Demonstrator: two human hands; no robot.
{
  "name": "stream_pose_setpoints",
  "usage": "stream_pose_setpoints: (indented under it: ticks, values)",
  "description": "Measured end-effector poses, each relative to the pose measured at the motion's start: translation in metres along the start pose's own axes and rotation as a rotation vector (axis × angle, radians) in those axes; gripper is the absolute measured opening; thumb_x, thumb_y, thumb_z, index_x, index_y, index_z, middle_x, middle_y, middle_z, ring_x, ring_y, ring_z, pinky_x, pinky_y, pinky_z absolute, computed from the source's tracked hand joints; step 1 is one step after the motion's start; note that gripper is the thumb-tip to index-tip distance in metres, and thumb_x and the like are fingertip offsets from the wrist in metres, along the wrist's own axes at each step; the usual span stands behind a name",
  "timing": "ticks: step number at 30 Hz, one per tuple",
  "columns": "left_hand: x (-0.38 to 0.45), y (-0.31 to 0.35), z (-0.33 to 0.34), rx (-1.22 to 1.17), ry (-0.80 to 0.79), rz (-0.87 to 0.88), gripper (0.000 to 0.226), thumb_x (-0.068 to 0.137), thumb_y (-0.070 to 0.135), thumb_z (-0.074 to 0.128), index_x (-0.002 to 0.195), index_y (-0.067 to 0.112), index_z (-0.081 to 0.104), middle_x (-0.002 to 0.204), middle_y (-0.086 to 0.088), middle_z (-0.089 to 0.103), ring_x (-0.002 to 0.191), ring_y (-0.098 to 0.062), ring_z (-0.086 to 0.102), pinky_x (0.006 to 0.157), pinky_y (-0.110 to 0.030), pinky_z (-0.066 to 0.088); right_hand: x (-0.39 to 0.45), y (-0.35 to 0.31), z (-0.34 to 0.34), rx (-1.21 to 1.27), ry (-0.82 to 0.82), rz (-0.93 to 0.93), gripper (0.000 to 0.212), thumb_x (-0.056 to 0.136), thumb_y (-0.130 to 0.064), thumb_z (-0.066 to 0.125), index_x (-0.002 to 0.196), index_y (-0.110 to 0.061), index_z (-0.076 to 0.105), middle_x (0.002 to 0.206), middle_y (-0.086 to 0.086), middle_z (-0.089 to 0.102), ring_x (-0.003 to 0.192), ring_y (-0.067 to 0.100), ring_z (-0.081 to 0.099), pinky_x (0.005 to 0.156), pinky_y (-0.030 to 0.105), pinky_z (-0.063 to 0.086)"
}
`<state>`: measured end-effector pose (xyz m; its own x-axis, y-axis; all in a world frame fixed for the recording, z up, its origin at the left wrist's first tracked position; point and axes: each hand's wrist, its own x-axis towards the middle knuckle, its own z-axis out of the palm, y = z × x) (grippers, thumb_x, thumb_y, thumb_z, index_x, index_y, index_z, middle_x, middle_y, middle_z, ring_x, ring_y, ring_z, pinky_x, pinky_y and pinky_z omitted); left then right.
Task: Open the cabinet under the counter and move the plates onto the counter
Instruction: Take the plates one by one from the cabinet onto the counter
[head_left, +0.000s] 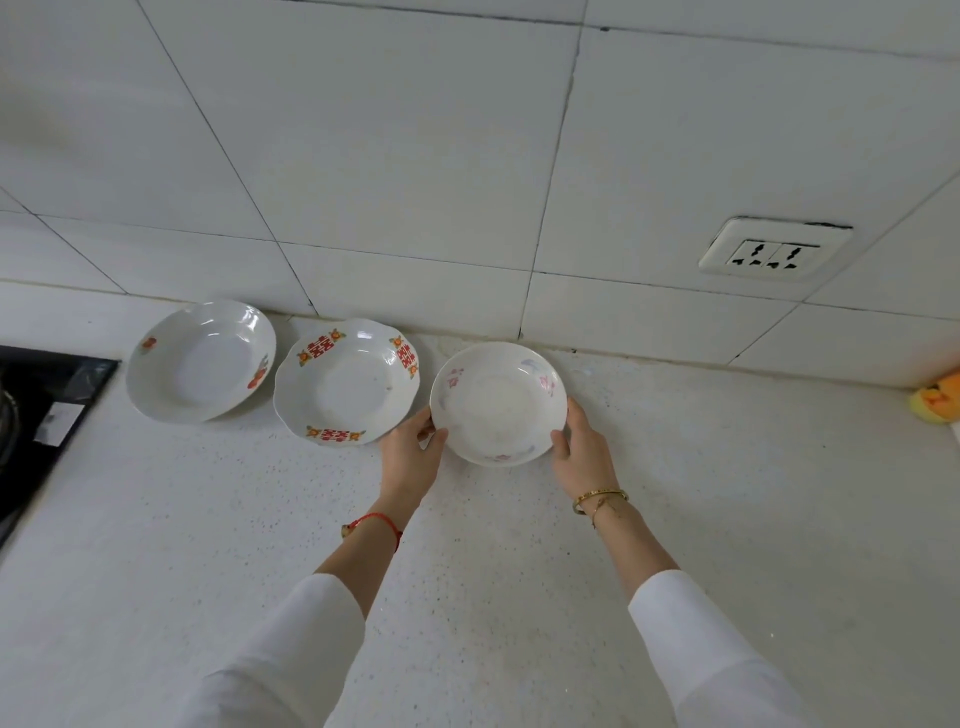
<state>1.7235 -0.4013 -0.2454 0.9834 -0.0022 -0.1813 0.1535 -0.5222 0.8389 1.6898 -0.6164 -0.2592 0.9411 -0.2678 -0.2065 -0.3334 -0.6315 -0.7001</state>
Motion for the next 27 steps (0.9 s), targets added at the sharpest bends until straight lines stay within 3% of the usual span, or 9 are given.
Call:
stream_pose_setpoints:
  ticks: [6, 12, 17, 22, 27]
  values:
    - [0.002, -0.001, 0.002, 0.014, -0.008, -0.027, 0.037, 0.09, 0.004, 0.061, 0.127, 0.009, 0.062, 0.107, -0.004, 0.07, 0.096, -0.013, 0.06, 0.093, -0.024, 0.045, 0.003, 0.0, 0.001, -0.017, -0.031, 0.002, 0.053, 0.095, -0.016, 0.045, 0.144, -0.025, 0.027, 0.119, 0.007, 0.059, 0.103, 0.025, 0.06, 0.086, 0.042, 0.054]
    - [0.004, 0.002, -0.001, 0.067, -0.042, -0.052, 0.033, 0.092, 0.005, 0.056, 0.125, 0.01, 0.063, 0.099, -0.001, 0.068, 0.092, -0.014, 0.058, 0.094, -0.031, 0.048, 0.003, -0.004, 0.0, 0.015, -0.051, 0.031, 0.053, 0.095, -0.017, 0.045, 0.144, -0.025, 0.026, 0.127, 0.007, 0.055, 0.116, 0.026, 0.054, 0.095, 0.046, 0.049]
    - [-0.003, 0.008, -0.01, 0.125, -0.098, -0.095, 0.041, 0.094, 0.015, 0.058, 0.135, 0.009, 0.054, 0.126, -0.01, 0.065, 0.111, -0.024, 0.062, 0.099, -0.035, 0.047, -0.005, -0.012, -0.007, -0.019, -0.038, 0.064, 0.054, 0.096, -0.02, 0.047, 0.145, -0.014, 0.026, 0.136, 0.011, 0.048, 0.129, 0.031, 0.041, 0.109, 0.05, 0.036]
    - [-0.032, 0.011, -0.035, 0.336, -0.106, 0.06, 0.054, 0.096, 0.023, 0.056, 0.147, 0.015, 0.039, 0.141, -0.011, 0.05, 0.12, -0.027, 0.057, 0.103, -0.044, 0.048, -0.03, -0.025, -0.013, -0.142, -0.036, -0.028, 0.057, 0.097, -0.021, 0.044, 0.146, -0.008, 0.019, 0.144, 0.018, 0.036, 0.138, 0.034, 0.028, 0.12, 0.044, 0.013]
    - [-0.075, 0.02, -0.075, 0.455, -0.018, 0.214, 0.051, 0.096, 0.025, 0.056, 0.144, 0.015, 0.042, 0.144, -0.007, 0.049, 0.136, -0.027, 0.042, 0.111, -0.044, 0.037, -0.065, -0.049, -0.021, -0.215, -0.05, -0.146, 0.053, 0.098, -0.024, 0.043, 0.145, -0.006, 0.025, 0.149, 0.018, 0.031, 0.14, 0.035, 0.024, 0.118, 0.047, 0.017]
